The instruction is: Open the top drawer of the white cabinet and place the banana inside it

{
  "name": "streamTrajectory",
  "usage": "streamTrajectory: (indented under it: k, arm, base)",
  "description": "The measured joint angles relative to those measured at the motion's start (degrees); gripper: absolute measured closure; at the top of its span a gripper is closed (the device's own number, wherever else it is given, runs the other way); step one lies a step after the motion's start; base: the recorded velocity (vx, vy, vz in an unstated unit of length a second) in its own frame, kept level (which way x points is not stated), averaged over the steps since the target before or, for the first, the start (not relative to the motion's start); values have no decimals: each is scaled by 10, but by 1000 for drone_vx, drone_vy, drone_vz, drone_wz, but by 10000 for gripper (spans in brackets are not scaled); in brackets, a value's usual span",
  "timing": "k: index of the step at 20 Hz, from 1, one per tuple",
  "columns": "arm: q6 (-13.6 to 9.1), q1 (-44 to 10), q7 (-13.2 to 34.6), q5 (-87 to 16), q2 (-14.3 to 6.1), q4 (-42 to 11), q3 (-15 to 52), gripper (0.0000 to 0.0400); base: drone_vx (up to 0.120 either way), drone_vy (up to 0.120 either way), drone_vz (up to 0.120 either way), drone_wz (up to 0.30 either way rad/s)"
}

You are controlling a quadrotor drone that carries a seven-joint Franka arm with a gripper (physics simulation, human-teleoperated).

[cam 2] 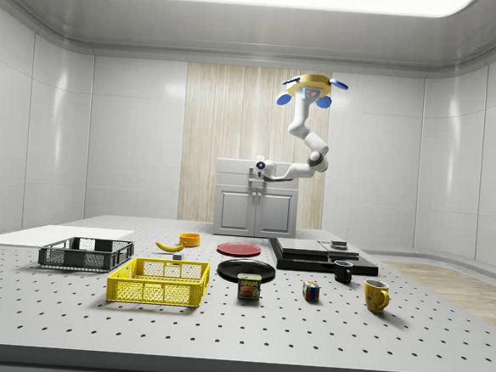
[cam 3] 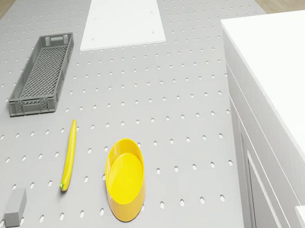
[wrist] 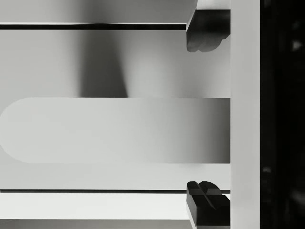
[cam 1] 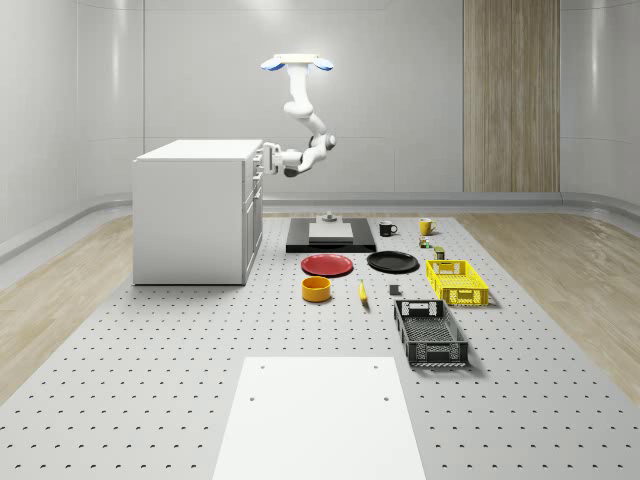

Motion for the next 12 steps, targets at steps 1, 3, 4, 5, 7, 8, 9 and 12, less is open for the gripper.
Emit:
streamTrajectory:
  k: [1, 3, 4, 5, 7, 8, 9, 12]
  arm:
    - [1, 0, 15, -5, -2, 3, 3, 82]
    - [1, -1, 4, 1, 2, 2, 5, 166]
    - [0, -3, -1, 4, 4, 2, 6, 194]
    - [-1, -4, -5, 7, 5, 2, 7, 217]
    - [-3, -7, -11, 10, 8, 2, 9, 236]
    - [-5, -8, -28, 14, 11, 1, 9, 244]
    - [-7, -11, -39, 20, 13, 0, 10, 255]
    - [-17, -22, -11, 21, 14, 3, 16, 238]
  base:
    - [0, 0, 0, 0]
    - [0, 0, 0, 0]
    - [0, 0, 0, 0]
    - [0, 0, 0, 0]
    - [0, 0, 0, 0]
    - [0, 0, 0, 0]
    - [0, 0, 0, 0]
    - [0, 0, 0, 0]
